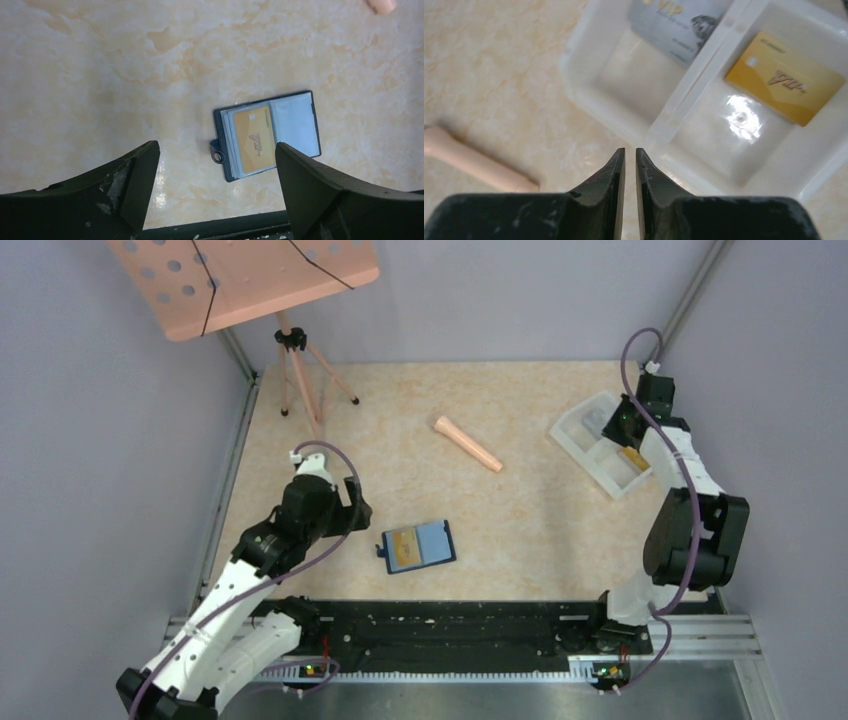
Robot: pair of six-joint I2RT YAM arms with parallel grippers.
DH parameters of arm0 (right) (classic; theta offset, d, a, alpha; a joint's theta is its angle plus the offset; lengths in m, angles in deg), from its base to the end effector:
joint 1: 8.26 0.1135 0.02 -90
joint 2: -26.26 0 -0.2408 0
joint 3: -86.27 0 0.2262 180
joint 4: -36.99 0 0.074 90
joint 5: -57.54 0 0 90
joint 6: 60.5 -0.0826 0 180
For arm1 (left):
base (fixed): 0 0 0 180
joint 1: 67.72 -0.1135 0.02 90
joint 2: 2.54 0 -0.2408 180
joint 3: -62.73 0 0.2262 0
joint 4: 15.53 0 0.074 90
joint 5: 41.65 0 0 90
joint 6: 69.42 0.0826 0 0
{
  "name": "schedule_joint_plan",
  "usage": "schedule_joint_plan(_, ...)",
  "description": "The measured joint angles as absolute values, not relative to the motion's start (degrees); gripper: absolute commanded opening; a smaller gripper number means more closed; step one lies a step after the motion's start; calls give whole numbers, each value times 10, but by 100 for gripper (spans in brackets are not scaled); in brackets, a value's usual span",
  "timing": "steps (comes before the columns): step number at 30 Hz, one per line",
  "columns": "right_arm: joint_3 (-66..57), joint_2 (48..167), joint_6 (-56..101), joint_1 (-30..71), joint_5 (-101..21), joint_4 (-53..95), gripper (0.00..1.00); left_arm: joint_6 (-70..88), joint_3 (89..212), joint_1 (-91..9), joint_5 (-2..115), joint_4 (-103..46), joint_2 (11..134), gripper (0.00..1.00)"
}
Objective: Take the credit cards out of the card holder
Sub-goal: Place the credit card in the storage box, then remove the credit card from the card holder.
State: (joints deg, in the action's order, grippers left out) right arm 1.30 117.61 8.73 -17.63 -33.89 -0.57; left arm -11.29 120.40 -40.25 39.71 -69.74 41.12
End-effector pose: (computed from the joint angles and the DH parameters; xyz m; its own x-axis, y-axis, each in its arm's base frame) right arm 0.3587 -0.0571 0.2204 -0.5887 0.4564 -0.6671 0.3784 0.8849 0.2715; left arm 0.1691 -0.0739 0.2340 -0.6734 -0.2382 -0.6998 -0.0015 0.9471 -0.3209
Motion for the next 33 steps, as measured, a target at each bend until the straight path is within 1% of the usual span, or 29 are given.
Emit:
schedule_joint_plan(3, 43, 1124, 80, -135, -359, -7, 21, -126, 1185, -403, 431, -680, 446, 86)
schedule_joint_plan(6, 74, 1081, 71, -88, -377, -4, 23, -143, 1159, -403, 475, -658, 474, 84)
schedule_joint_plan(10, 143, 1014, 47, -17, -414, 30, 26, -166, 1125, -403, 520, -620, 511, 80)
schedule_joint_plan(16, 235, 976, -3, 113, -459, 107, 28, -188, 1068, -403, 552, -555, 535, 73)
schedule_joint_plan(20, 282, 992, -55, 218, -482, 186, 28, -199, 1040, -403, 566, -520, 544, 69)
schedule_joint_plan(26, 293, 1084, -118, 349, -497, 308, 27, -202, 1023, -403, 576, -483, 552, 61)
schedule_joint_plan(30, 293, 1149, -142, 393, -509, 374, 27, -201, 1018, -403, 575, -473, 563, 50)
schedule_joint_plan(33, 293, 1187, -149, 404, -518, 408, 29, -201, 1012, -403, 575, -467, 568, 38)
